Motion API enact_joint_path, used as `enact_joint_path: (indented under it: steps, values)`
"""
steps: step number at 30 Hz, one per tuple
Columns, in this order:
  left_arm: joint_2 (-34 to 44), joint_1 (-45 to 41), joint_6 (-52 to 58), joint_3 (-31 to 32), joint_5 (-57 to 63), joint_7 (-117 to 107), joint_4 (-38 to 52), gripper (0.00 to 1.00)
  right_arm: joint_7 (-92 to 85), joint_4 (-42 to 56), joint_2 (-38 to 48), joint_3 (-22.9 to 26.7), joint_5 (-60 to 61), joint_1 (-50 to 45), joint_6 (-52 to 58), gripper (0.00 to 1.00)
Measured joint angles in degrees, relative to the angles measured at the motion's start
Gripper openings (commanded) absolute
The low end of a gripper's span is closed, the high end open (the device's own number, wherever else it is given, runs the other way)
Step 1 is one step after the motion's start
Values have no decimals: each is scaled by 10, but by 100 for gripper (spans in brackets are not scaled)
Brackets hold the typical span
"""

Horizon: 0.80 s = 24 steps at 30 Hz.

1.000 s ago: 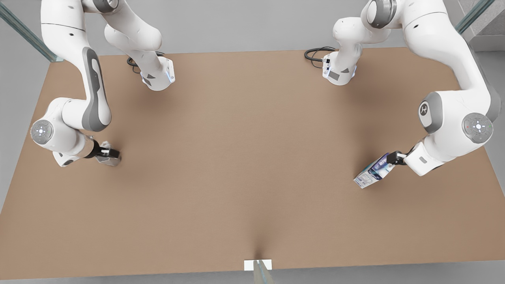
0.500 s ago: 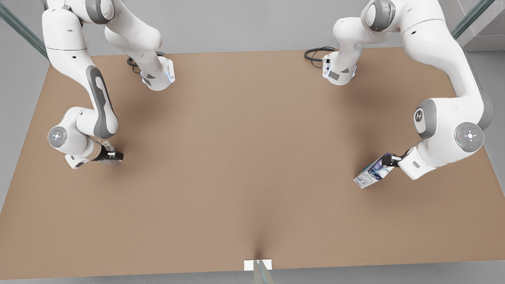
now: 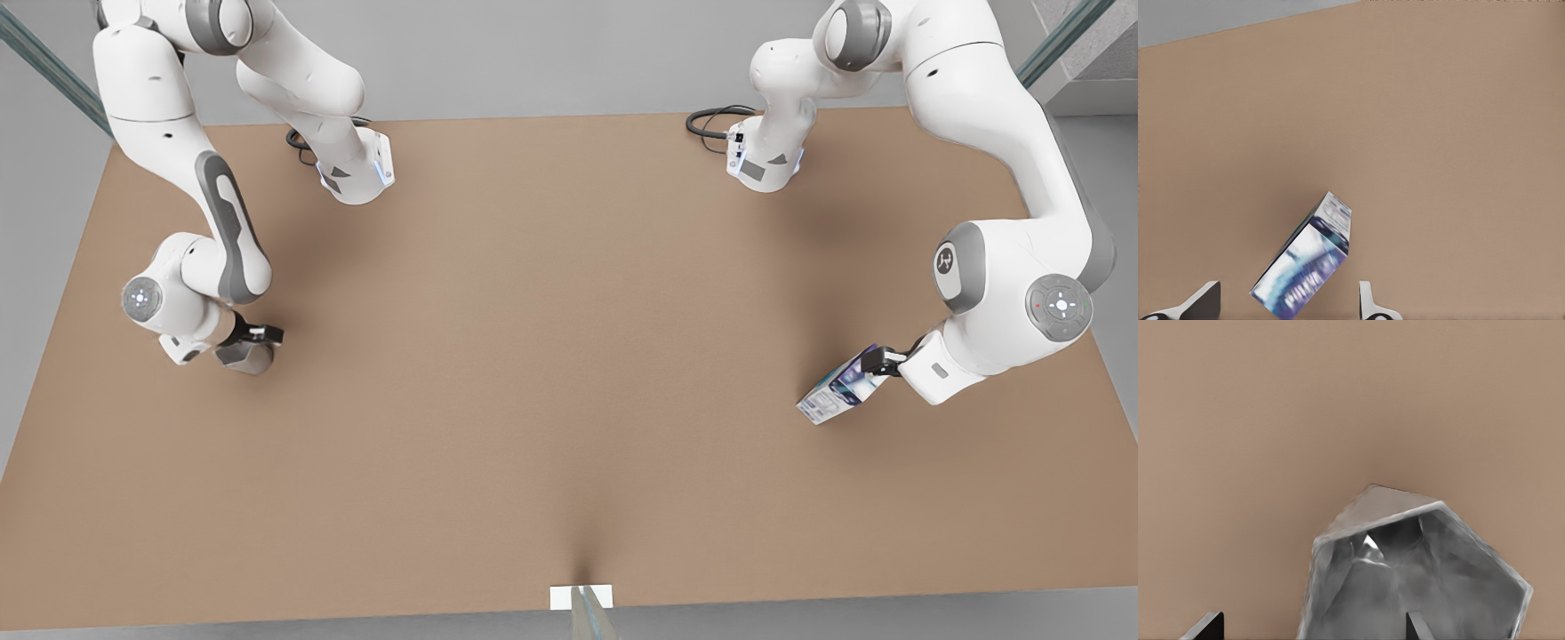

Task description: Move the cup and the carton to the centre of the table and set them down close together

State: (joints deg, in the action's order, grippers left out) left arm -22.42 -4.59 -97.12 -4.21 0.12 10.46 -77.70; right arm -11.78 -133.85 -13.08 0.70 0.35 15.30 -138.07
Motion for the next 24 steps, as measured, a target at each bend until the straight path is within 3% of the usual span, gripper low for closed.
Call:
enact_joint_path:
  steps: [4,6,7,20,24]
  values:
    - [-1,0,0,0,0,0,-1,100,-4,0,-11,0,0,0,-1,100]
    - [-1,0,0,0,0,0,0,100,-4,3,-11,0,0,0,-2,41]
    - [-1,0,0,0,0,-1,0,100,-3,4,-14,0,0,0,-4,21]
    - [0,-2,0,1,0,-7,0,100,1,6,-5,-1,3,-6,8,21]
    - [2,-2,4,1,-1,-6,2,100,0,28,-2,-8,4,-54,45,21]
